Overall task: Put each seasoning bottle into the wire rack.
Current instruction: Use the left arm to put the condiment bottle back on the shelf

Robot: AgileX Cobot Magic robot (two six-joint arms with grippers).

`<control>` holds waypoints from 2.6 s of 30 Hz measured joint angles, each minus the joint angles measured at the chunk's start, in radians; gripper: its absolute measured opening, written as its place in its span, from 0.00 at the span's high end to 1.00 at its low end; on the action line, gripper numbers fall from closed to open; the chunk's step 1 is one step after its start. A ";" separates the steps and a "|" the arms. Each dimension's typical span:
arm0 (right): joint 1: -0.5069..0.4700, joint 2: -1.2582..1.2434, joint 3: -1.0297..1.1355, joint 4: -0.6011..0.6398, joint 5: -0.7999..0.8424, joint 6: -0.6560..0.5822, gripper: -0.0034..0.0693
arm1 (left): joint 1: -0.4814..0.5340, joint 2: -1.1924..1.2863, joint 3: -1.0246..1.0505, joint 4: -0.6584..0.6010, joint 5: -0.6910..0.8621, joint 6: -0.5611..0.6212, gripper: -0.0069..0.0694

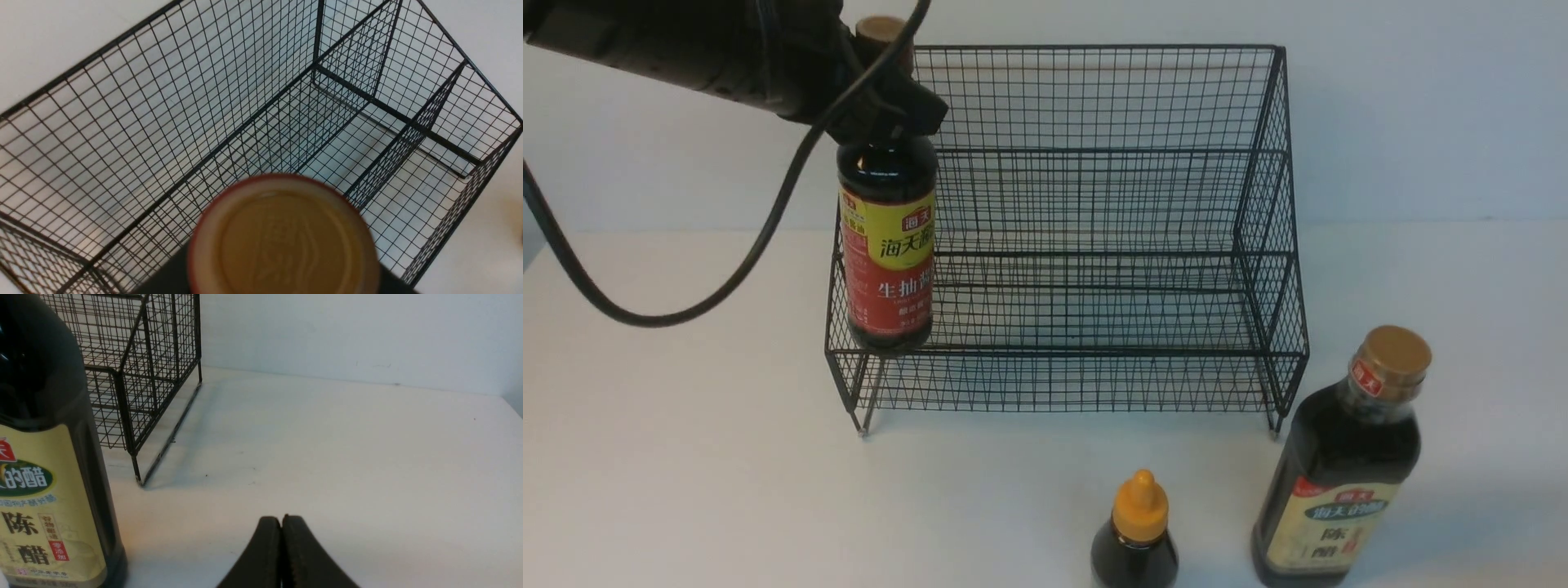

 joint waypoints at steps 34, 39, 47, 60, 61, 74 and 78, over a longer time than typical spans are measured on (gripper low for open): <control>0.000 0.000 0.000 -0.001 0.000 0.000 0.97 | 0.001 -0.034 0.112 -0.082 -0.141 -0.090 0.57; 0.001 0.000 0.000 -0.001 0.000 0.000 0.97 | 0.002 -0.107 0.276 -0.190 -0.325 -0.119 0.57; 0.001 0.000 0.000 -0.001 0.000 0.000 0.97 | 0.001 -0.104 0.380 -0.328 -0.397 0.058 0.57; 0.001 0.000 0.000 -0.001 0.000 0.000 0.97 | 0.000 -0.104 0.380 -0.374 -0.332 0.246 0.57; 0.001 0.000 0.000 -0.001 0.000 0.000 0.97 | 0.000 -0.104 0.380 -0.374 -0.332 0.248 0.57; 0.001 0.000 0.000 -0.001 0.000 0.000 0.97 | 0.000 -0.101 0.382 -0.390 -0.333 0.275 0.55; 0.001 0.000 0.000 -0.001 0.000 0.000 0.97 | 0.000 -0.129 0.378 -0.417 -0.343 0.279 0.41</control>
